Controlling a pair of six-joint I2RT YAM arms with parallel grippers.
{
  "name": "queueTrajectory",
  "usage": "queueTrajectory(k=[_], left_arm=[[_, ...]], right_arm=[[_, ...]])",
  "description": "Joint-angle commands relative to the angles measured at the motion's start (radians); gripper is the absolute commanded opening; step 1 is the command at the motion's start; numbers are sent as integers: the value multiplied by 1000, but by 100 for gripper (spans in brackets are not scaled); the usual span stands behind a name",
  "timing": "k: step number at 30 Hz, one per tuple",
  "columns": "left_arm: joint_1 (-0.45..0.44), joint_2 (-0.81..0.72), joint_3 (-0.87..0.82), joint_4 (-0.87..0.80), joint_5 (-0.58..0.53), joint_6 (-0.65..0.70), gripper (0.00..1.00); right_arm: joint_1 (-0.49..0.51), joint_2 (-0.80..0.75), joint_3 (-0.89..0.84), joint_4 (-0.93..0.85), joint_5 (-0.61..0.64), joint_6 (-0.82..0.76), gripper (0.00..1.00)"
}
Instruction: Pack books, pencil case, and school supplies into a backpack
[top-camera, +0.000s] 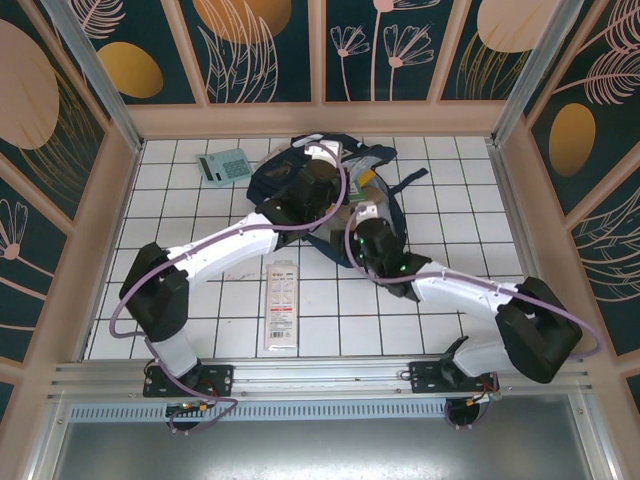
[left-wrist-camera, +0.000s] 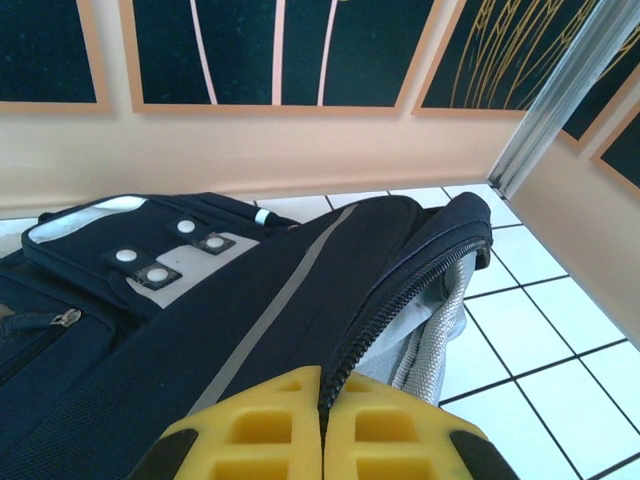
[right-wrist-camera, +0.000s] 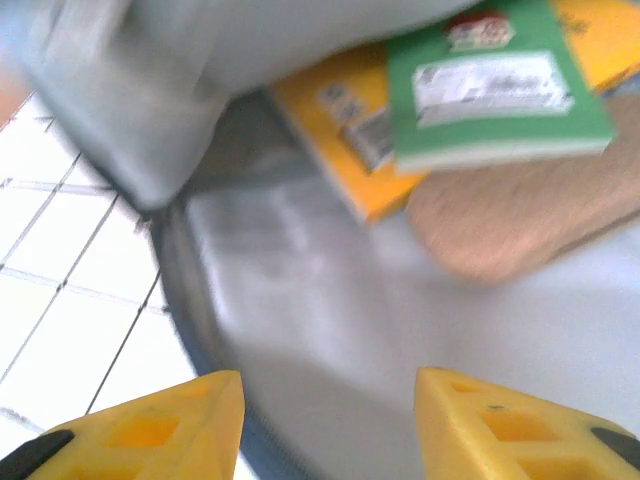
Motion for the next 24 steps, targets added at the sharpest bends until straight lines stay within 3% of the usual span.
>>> queueTrajectory(k=[1, 6, 11, 18, 24], left_arm=[[32, 22, 67, 44, -72, -26, 0], [68, 54, 119, 8, -55, -32, 0], [90, 75, 148, -3, -49, -31, 0], [97, 87, 157, -22, -47, -30, 0], [96, 80, 142, -20, -41, -32, 0]], right_arm=[[96, -30, -70, -43, 109, 51, 50], [262, 23, -104, -41, 151, 72, 52], [411, 183, -11, -26, 163, 28, 45], [523, 429, 210, -48, 141, -72, 45], [537, 543, 314, -36, 25, -111, 44]])
